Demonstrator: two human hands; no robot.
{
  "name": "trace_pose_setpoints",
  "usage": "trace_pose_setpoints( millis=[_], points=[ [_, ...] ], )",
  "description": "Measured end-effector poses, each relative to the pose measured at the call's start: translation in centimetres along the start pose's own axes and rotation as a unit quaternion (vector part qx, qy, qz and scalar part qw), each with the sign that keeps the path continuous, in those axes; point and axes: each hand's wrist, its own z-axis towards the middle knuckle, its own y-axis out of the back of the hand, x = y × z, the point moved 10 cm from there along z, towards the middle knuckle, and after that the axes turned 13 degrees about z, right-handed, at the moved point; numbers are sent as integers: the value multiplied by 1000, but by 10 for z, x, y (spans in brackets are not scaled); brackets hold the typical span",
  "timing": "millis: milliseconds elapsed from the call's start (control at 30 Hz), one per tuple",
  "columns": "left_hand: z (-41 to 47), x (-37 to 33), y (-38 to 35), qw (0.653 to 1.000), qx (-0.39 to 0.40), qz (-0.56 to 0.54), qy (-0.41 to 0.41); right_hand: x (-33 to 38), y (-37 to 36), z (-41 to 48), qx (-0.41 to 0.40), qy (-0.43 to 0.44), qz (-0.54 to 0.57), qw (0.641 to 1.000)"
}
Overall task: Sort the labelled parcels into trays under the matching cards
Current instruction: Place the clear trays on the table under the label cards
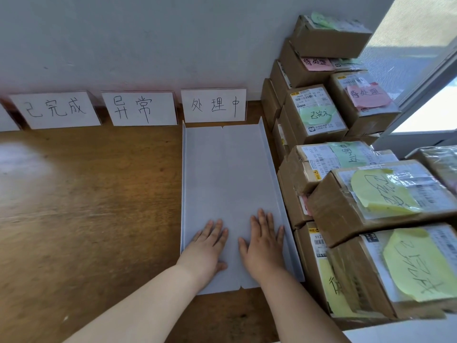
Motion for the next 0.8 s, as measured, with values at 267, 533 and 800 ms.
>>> trace_pose_setpoints(
  millis=[267, 533, 800],
  points=[
    [-1, -1, 1, 1000, 5, -1, 2, 0, -1, 2, -3, -6, 4, 1000],
    [-4, -3, 7, 1000, -15, 26, 10, -1, -2, 2, 13, -7, -17, 1000],
    [-7, -1, 10, 999, -41, 7, 9, 3, 1, -2, 27, 0, -17, 999]
  ],
)
